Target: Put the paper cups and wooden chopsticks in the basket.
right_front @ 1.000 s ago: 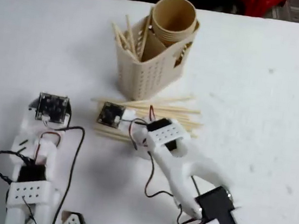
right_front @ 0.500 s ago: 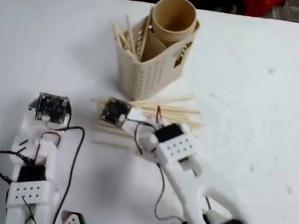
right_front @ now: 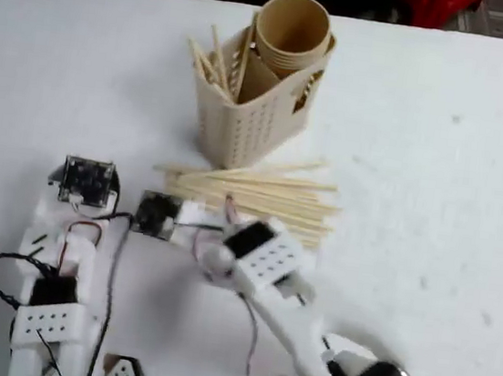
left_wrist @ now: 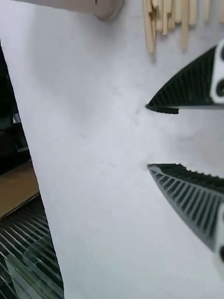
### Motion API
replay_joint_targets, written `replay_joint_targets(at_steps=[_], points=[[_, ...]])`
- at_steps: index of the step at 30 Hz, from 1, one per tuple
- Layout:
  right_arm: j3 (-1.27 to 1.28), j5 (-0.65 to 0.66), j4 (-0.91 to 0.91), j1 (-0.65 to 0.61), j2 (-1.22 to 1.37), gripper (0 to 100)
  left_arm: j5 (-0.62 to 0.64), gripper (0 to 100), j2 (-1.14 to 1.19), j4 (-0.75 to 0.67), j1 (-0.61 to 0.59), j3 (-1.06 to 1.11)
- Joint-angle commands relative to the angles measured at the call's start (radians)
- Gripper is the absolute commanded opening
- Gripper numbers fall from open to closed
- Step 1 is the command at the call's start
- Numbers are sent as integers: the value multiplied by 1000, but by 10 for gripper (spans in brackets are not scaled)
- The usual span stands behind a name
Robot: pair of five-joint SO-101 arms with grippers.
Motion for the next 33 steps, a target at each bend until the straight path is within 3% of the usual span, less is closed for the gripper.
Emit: replay_joint_targets(at_steps=[1,10,18,29,33], points=[[-133,3,-13,-16,117,161,6,189,-16,3,-8,-3],[-221,-3,-21,10,326,74,6,189,-16,3,-12,-3],[-229,-8,-10,97,364,17,6,189,-16,3,-12,-3],[-135,-75,111,147,-35,16,6,189,-16,3,-10,-3],[-124,-209,143,159,-275,16,6,189,-16,3,-10,-3]])
